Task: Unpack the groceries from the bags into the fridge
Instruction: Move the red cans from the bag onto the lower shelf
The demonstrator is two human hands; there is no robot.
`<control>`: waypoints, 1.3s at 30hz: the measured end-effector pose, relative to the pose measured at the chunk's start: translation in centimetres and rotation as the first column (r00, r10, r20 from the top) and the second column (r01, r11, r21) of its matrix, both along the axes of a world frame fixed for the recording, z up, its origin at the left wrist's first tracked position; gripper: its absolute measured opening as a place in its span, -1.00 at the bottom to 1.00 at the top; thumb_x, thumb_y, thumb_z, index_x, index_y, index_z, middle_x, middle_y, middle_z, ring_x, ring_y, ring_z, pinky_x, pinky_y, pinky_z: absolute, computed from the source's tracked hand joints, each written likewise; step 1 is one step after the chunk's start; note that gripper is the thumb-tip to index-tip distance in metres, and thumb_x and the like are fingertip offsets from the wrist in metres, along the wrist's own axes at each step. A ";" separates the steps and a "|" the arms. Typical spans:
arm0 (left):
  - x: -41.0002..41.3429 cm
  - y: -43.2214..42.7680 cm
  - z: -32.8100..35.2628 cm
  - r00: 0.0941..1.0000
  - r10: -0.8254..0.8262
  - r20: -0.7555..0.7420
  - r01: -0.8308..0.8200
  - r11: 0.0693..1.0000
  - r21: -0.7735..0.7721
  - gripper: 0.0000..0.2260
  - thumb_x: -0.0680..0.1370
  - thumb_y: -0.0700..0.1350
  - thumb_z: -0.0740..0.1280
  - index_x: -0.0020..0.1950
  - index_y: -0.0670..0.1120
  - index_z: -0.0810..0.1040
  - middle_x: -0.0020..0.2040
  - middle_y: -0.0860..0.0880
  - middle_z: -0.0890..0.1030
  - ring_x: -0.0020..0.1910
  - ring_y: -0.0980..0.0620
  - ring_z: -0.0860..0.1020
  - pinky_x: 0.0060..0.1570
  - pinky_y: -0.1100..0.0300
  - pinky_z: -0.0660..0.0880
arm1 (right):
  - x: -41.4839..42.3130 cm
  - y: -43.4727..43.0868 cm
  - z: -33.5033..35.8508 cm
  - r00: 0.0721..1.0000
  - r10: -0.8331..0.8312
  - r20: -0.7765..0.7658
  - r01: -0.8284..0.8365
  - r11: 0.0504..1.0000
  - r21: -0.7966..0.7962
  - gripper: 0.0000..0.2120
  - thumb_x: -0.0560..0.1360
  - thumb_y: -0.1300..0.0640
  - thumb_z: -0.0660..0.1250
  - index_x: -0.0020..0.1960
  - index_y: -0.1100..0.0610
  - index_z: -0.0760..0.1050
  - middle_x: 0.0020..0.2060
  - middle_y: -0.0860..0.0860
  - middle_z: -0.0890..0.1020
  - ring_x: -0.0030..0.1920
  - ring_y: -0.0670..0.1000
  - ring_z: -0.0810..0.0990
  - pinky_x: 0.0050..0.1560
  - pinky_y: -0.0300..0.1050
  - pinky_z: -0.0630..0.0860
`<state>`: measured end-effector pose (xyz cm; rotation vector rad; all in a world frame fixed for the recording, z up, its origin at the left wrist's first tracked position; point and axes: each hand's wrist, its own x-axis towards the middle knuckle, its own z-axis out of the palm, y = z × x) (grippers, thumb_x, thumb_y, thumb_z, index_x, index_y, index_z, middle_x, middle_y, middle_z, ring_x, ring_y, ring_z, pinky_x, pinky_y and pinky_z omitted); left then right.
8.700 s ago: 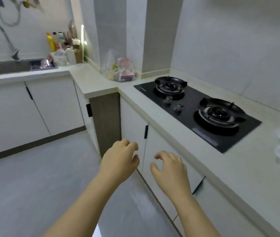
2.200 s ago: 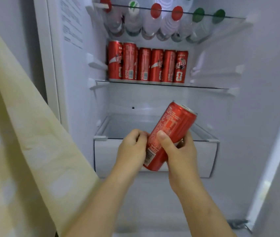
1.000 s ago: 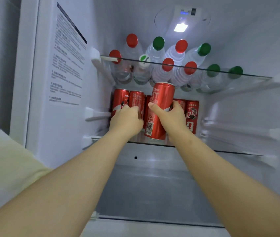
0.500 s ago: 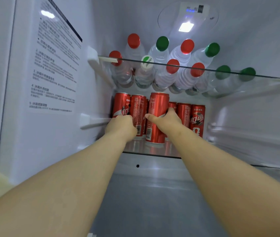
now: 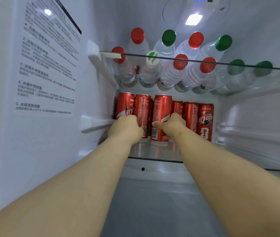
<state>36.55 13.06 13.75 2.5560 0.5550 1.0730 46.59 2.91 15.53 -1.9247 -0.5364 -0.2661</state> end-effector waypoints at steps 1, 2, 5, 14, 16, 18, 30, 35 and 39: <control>-0.1 0.0 0.0 1.000 -0.002 -0.004 0.002 1.000 -0.004 -0.80 0.52 -0.11 0.27 0.13 -0.10 0.51 0.12 -0.12 0.51 0.04 -0.14 0.52 0.04 0.00 0.52 | 0.0 0.0 0.0 1.000 -0.002 0.001 0.002 1.000 0.008 -0.53 0.40 0.09 0.48 0.18 0.21 0.36 0.11 0.15 0.51 0.07 0.15 0.56 0.05 0.08 0.58; -0.1 -0.1 0.0 1.000 -0.004 -0.011 0.004 1.000 -0.009 -0.80 0.52 -0.11 0.27 0.13 -0.09 0.50 0.12 -0.12 0.52 0.04 -0.13 0.52 0.04 0.01 0.52 | 0.1 -0.1 0.0 1.000 -0.004 0.001 0.004 1.000 0.014 -0.57 0.40 0.12 0.47 0.17 0.20 0.37 0.11 0.14 0.51 0.06 0.15 0.57 0.05 0.08 0.58; -0.2 -0.3 0.0 0.999 -0.009 -0.032 0.008 1.000 -0.014 -0.80 0.53 -0.11 0.26 0.14 -0.08 0.49 0.11 -0.11 0.53 0.04 -0.13 0.52 0.04 0.01 0.52 | 0.5 -0.2 0.1 1.000 -0.021 0.015 0.021 1.000 0.006 -0.71 0.43 0.26 0.41 0.06 0.16 0.37 0.10 0.16 0.52 0.04 0.17 0.58 0.07 0.09 0.57; -0.5 -0.4 -0.1 0.999 -0.010 -0.038 0.009 1.000 -0.018 -0.81 0.53 -0.11 0.26 0.13 -0.09 0.49 0.11 -0.11 0.54 0.04 -0.12 0.52 0.03 0.02 0.52 | -0.4 -0.2 0.0 0.995 0.051 0.082 -0.046 0.997 -0.057 -0.85 0.45 0.22 0.34 -0.22 0.11 0.38 -0.11 0.10 0.57 -0.03 0.10 0.58 0.09 0.03 0.56; -0.5 -0.4 -0.1 0.999 -0.007 -0.037 0.006 1.000 -0.020 -0.81 0.53 -0.11 0.27 0.13 -0.09 0.49 0.10 -0.11 0.54 0.04 -0.12 0.53 0.03 0.02 0.52 | -0.9 -0.2 0.0 0.992 0.108 0.064 -0.102 0.991 -0.087 -0.92 0.47 0.19 0.35 -0.10 0.17 0.45 -0.15 0.07 0.54 -0.03 0.08 0.56 0.12 0.02 0.54; -0.4 -0.4 -0.1 0.999 -0.002 -0.038 0.001 1.000 -0.018 -0.81 0.53 -0.10 0.27 0.13 -0.08 0.49 0.10 -0.10 0.54 0.03 -0.11 0.53 0.02 0.03 0.52 | -1.2 -0.1 0.1 0.989 0.145 0.035 -0.140 0.983 -0.118 -0.76 0.47 0.15 0.36 0.10 0.19 0.48 -0.06 0.06 0.53 0.04 0.08 0.54 0.16 0.02 0.51; -0.5 -0.5 -0.1 0.999 0.002 -0.048 -0.003 1.000 -0.010 -0.80 0.54 -0.10 0.27 0.15 -0.09 0.49 0.10 -0.10 0.55 0.03 -0.11 0.53 0.03 0.04 0.53 | -1.5 -0.5 -0.3 0.976 0.217 0.024 -0.204 0.946 -0.252 -0.57 0.46 0.09 0.36 0.29 0.10 0.37 0.22 0.06 0.44 0.18 0.05 0.43 0.15 -0.08 0.40; -0.6 -0.6 -0.1 1.000 0.002 -0.031 -0.001 1.000 0.005 -0.78 0.54 -0.12 0.26 0.17 -0.09 0.48 0.12 -0.11 0.53 0.03 -0.11 0.52 0.00 0.06 0.52 | -1.3 -0.6 -0.5 0.984 0.100 0.145 -0.060 0.964 -0.258 -0.67 0.46 0.08 0.33 0.19 0.11 0.38 0.14 0.07 0.46 0.07 0.07 0.48 0.07 -0.04 0.47; -0.7 -0.6 -0.2 1.000 -0.007 0.014 0.007 1.000 0.005 -0.78 0.53 -0.12 0.26 0.18 -0.07 0.43 0.14 -0.10 0.51 0.03 -0.10 0.52 0.00 0.05 0.52 | -2.7 -0.9 -0.6 0.954 -0.003 0.301 0.133 0.902 -0.410 -0.62 0.49 0.07 0.26 0.27 0.13 0.33 0.15 0.11 0.46 0.09 0.14 0.51 0.05 0.04 0.51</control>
